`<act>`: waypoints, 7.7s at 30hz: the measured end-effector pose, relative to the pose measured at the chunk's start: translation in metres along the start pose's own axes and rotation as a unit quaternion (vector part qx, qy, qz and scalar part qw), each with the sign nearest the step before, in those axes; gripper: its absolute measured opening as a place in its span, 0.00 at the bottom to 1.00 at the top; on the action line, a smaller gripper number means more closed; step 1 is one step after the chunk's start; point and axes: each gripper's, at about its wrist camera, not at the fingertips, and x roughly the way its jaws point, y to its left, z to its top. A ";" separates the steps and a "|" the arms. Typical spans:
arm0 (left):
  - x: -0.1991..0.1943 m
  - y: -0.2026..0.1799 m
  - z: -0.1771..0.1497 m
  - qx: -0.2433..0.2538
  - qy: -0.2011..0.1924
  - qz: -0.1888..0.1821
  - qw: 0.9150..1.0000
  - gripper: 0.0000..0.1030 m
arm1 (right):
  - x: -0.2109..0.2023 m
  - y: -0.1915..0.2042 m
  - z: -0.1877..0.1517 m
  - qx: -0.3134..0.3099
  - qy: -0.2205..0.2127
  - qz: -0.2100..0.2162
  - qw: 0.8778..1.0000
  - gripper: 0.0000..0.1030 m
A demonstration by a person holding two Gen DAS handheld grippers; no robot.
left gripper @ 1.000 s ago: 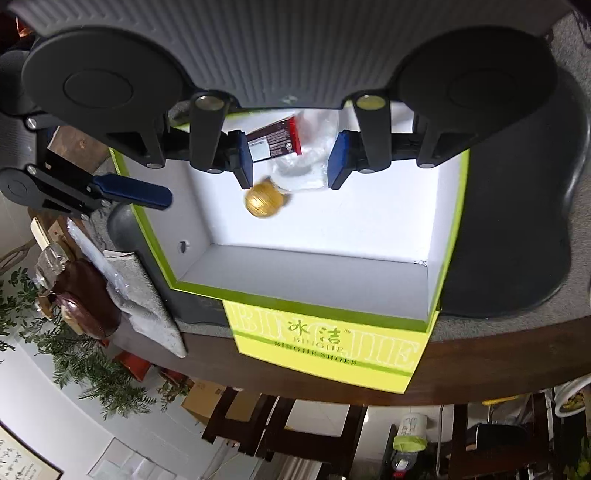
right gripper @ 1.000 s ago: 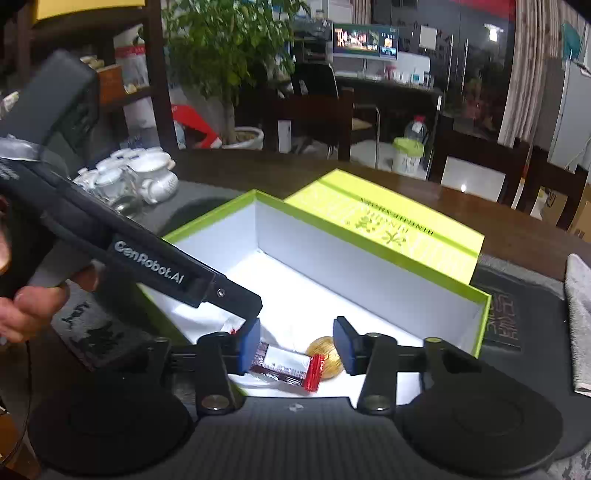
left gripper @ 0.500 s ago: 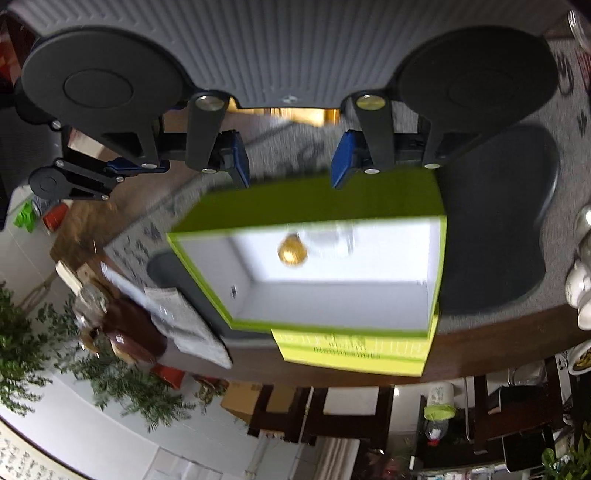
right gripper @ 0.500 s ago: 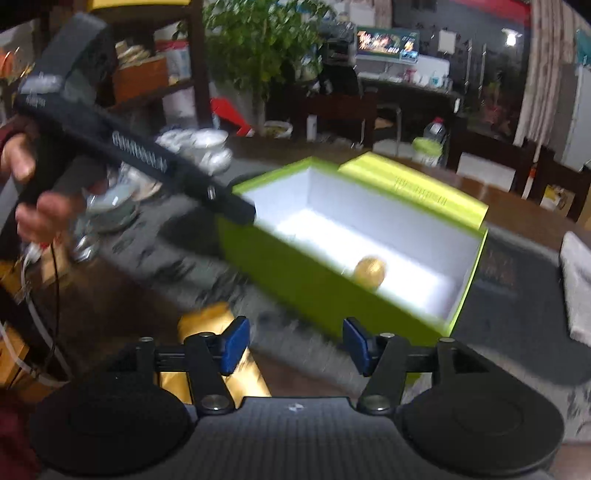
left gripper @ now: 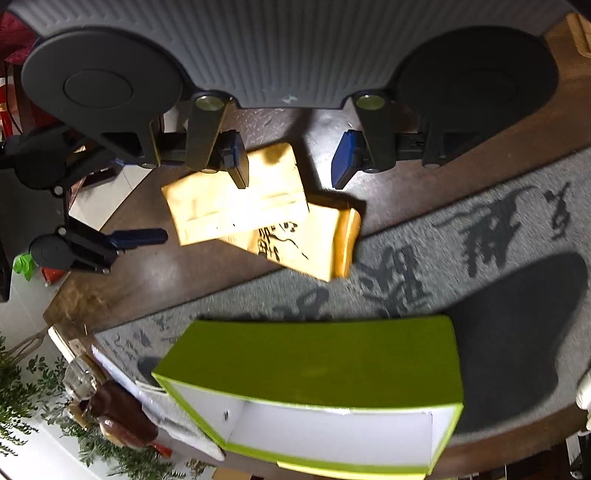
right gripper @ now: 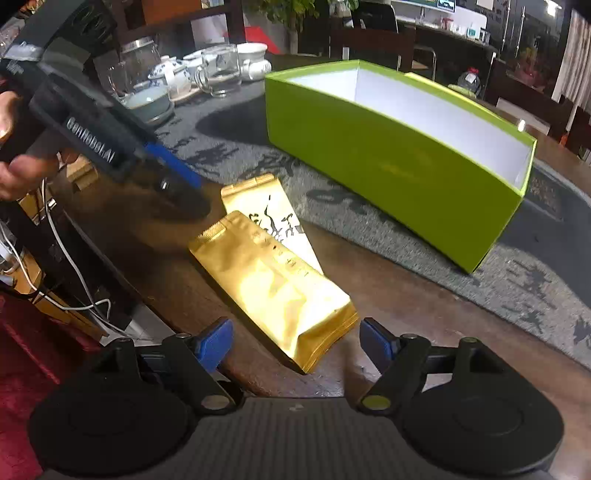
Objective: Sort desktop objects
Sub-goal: 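Move the left gripper to the gold foil bags and grasp one, then lower the gold foil bag into the green box and open the left gripper, then move the left gripper to the second gold foil bag and grasp it, then carry the gold foil bag into the green box and open the left gripper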
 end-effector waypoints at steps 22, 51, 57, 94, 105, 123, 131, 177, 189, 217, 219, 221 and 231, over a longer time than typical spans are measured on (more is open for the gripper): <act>0.014 -0.014 -0.002 -0.003 0.020 -0.009 1.000 0.41 | 0.023 -0.001 0.000 0.021 0.023 -0.009 0.999 0.54; -0.034 -0.016 0.153 0.023 -0.149 -0.007 0.988 0.40 | -0.019 -0.067 0.119 -0.022 -0.083 -0.092 0.992 0.45; 0.006 0.000 0.170 0.007 -0.112 -0.005 0.994 0.40 | 0.010 -0.101 0.135 -0.005 -0.052 -0.085 0.995 0.45; -0.056 -0.012 0.102 0.026 -0.155 0.014 0.988 0.40 | -0.019 -0.081 0.112 0.012 -0.086 -0.088 0.992 0.65; -0.034 0.007 0.048 -0.002 -0.108 0.050 0.993 0.48 | -0.020 -0.037 0.068 0.005 -0.085 -0.056 0.995 0.78; -0.002 0.021 0.032 -0.037 -0.064 0.042 0.996 0.53 | 0.045 0.003 0.034 -0.011 -0.007 -0.006 1.000 0.81; 0.011 0.025 0.030 -0.047 -0.050 0.037 0.997 0.53 | 0.054 0.002 0.034 -0.012 0.004 -0.006 1.000 0.81; 0.020 0.018 0.033 -0.049 -0.041 0.017 0.998 0.44 | 0.062 0.006 0.041 -0.029 0.004 -0.002 1.000 0.58; -0.053 -0.005 0.061 -0.015 -0.141 0.016 0.990 0.44 | 0.014 0.008 0.069 -0.074 -0.053 -0.026 0.996 0.57; 0.028 0.023 0.196 -0.031 -0.120 0.040 0.991 0.45 | 0.037 -0.086 0.157 -0.060 -0.042 -0.076 0.994 0.54; 0.032 0.025 0.195 -0.033 -0.117 0.045 0.992 0.45 | 0.042 -0.092 0.158 -0.053 -0.034 -0.076 0.995 0.54; 0.035 0.028 0.193 -0.038 -0.111 0.043 0.992 0.45 | 0.049 -0.097 0.160 -0.046 -0.025 -0.070 0.996 0.54; 0.018 0.027 0.179 -0.038 -0.122 0.056 0.990 0.45 | 0.056 -0.101 0.161 -0.020 -0.037 -0.068 0.997 0.56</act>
